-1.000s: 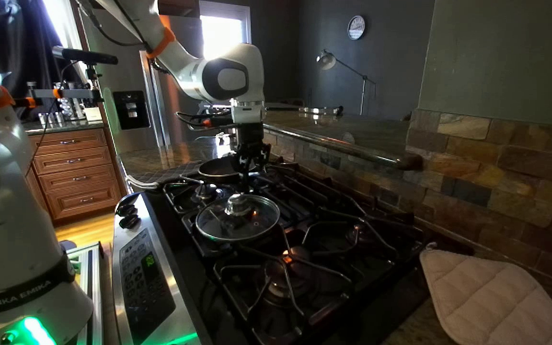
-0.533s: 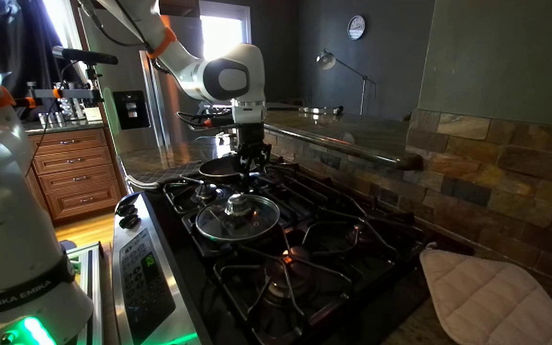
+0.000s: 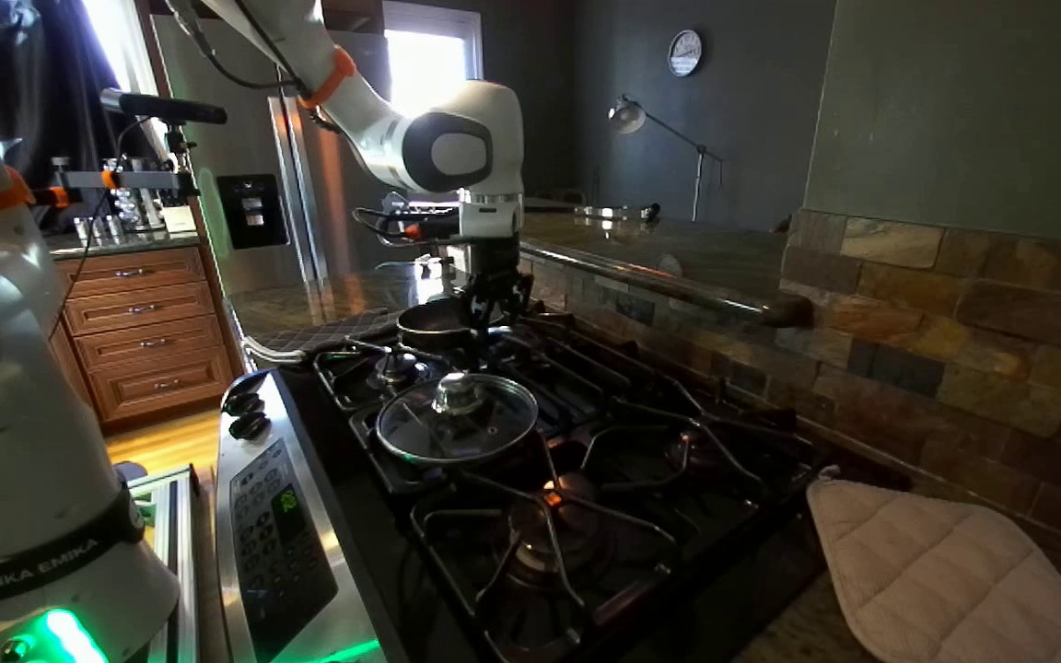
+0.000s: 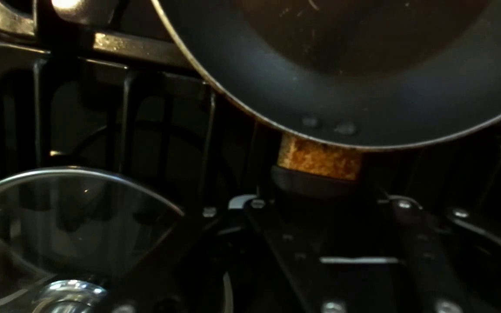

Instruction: Take the lid off the pot, then move the pot backwards, then put the lid on it

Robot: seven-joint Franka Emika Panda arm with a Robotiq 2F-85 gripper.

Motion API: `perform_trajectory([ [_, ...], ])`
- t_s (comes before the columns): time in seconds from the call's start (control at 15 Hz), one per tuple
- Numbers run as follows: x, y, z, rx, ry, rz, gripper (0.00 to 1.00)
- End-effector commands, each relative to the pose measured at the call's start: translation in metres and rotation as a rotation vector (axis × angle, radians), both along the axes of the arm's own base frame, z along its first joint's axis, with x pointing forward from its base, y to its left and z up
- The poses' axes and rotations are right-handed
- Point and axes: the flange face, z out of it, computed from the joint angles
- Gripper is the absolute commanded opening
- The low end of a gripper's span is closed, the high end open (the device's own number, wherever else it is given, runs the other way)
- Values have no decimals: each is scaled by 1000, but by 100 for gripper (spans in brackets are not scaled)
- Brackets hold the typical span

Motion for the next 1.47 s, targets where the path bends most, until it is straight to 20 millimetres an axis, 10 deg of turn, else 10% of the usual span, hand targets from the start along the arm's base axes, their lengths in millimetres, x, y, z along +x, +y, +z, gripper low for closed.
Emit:
perform_trajectory([
  [0.0, 23, 4, -2, 24, 2, -54, 23],
  [1.4, 83, 24, -11, -31, -42, -98, 23],
])
